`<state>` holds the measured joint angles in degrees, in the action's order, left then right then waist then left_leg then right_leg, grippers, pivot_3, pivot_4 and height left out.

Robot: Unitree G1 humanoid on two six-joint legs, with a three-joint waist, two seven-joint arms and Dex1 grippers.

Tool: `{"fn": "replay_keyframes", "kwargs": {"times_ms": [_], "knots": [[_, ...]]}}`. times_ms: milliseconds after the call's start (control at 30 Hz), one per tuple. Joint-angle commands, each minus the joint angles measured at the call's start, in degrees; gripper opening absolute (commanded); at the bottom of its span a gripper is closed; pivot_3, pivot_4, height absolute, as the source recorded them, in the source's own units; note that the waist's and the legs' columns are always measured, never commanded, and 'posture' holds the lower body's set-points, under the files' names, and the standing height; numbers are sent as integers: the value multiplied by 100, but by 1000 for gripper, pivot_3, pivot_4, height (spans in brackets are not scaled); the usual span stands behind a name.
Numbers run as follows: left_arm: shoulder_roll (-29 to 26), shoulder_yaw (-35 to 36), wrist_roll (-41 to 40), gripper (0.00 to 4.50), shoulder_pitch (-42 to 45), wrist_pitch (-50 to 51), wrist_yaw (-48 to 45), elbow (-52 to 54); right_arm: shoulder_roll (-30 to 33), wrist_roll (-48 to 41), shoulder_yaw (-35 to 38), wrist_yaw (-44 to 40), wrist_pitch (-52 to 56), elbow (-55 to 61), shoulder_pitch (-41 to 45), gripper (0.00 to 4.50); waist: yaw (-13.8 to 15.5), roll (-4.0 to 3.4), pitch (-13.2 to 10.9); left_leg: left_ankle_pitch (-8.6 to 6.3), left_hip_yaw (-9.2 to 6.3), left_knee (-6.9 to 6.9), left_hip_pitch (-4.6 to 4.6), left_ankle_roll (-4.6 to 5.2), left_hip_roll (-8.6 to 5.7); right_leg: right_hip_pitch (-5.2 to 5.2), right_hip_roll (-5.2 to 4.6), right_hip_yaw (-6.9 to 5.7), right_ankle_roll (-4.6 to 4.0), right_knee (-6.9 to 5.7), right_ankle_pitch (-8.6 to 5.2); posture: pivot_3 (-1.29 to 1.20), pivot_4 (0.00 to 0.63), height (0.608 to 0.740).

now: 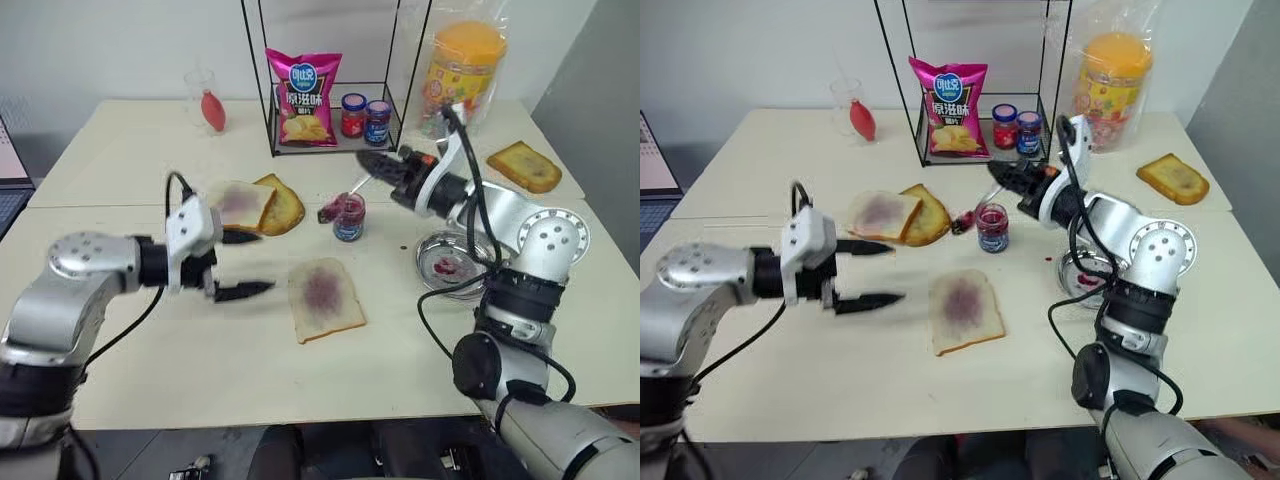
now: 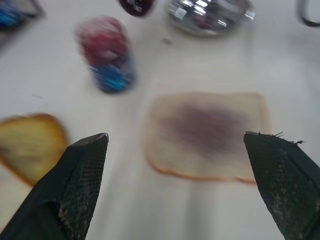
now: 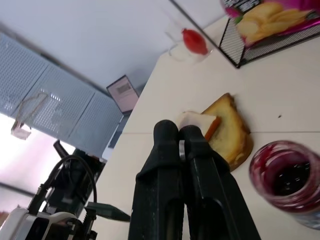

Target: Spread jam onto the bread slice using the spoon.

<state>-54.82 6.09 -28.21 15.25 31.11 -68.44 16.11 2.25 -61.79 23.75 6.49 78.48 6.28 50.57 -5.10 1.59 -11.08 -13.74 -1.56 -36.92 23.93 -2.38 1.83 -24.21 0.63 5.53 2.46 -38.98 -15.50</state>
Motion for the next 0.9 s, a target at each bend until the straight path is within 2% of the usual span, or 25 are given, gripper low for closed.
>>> {"fn": "replay_keyframes", "kwargs": {"times_ms": [33, 167, 300, 467, 667, 800, 900], "knots": [[-137, 549, -328, 4500, -395, 235, 113, 547, 261, 112, -811, -542, -74, 702, -365, 5, 14, 0, 0, 0, 0, -3, 0, 0, -1, 0, 0, 0, 0, -4, 0, 0, 150, 740], [-87, 795, -486, 4500, -962, 432, 282, 1041, 604, 549, -1617, -1099, -529, 1093, -846, 5, 24, 1, 0, 1, 3, -8, -2, 0, -3, 3, 0, 4, 5, 3, -3, 0, 150, 740], [-6, 968, -568, 4500, -1148, 581, 577, 1197, 1148, 1230, -2491, -1825, -1220, 1345, -1111, 5, 27, 2, 1, 1, 6, -8, -7, 0, -3, 5, -1, 6, 22, 1, -13, 0, 150, 740], [23, 984, -666, 4500, -1273, 611, 737, 1308, 1315, 1609, -2825, -2211, -1639, 1373, -1255, 5, 23, 2, 1, 1, 2, -9, -9, 0, 4, 4, 7, 6, 20, -2, -12, 0, 150, 740], [69, 885, -675, 4500, -1239, 560, 848, 1275, 1272, 1700, -2727, -2387, -1709, 1244, -1209, 5, 30, 2, 1, 1, 4, -9, -8, -1, 2, 4, 6, 6, 1, -1, -1, 0, 150, 740], [75, 863, -658, 4500, -1218, 530, 859, 1242, 958, 998, -1918, -2098, -1012, 788, -1058, 5, 30, 2, 1, 1, 3, -10, -8, -1, 2, 4, 7, 6, 1, -2, 0, 0, 150, 740], [95, 800, -627, 4500, -1182, 499, 873, 1213, 864, 644, -1598, -1997, -552, 558, -1011, 5, 30, 2, 1, 1, 3, -10, -9, -1, 2, 5, 6, 5, 0, -3, 0, 0, 150, 740]]}}
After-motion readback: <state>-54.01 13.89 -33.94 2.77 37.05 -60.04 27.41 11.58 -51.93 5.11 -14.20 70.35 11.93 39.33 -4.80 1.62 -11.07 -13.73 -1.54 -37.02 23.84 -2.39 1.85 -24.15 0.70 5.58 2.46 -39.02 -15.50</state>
